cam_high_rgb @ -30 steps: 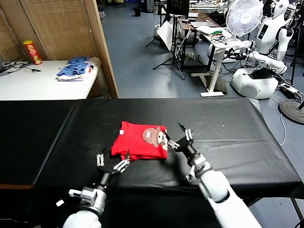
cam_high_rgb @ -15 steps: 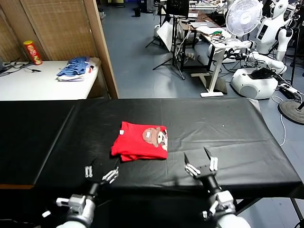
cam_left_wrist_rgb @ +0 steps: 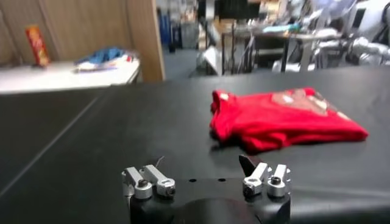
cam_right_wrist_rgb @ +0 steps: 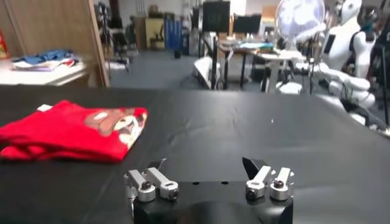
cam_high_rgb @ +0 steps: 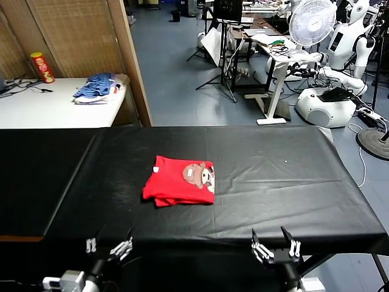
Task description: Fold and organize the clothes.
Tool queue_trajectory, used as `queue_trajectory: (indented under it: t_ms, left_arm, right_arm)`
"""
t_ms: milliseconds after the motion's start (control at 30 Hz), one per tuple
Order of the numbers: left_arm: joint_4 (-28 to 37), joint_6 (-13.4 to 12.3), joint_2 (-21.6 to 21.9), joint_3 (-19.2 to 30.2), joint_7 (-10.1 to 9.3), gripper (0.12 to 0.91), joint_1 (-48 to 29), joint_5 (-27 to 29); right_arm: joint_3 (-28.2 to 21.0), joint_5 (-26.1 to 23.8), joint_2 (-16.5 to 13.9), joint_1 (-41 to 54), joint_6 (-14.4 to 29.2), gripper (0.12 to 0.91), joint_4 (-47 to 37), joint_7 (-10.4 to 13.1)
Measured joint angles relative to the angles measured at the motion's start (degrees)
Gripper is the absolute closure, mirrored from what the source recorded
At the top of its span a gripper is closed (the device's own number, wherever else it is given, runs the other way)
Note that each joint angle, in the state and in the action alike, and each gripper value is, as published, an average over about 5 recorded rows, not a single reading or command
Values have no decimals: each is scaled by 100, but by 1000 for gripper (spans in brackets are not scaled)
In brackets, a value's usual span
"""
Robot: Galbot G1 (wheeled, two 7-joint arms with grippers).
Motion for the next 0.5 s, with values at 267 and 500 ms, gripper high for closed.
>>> queue_trajectory:
  t_ms: [267,500]
  left_arm:
    - [-271,30,-11,-143,150,232,207,-40]
    - [-281,-18,7,-162,139,232,250,-82]
  right_arm:
    - [-81,-19,15,-159,-158,227,134,65]
    - [-118,-56,31,-169,-172,227,146,55]
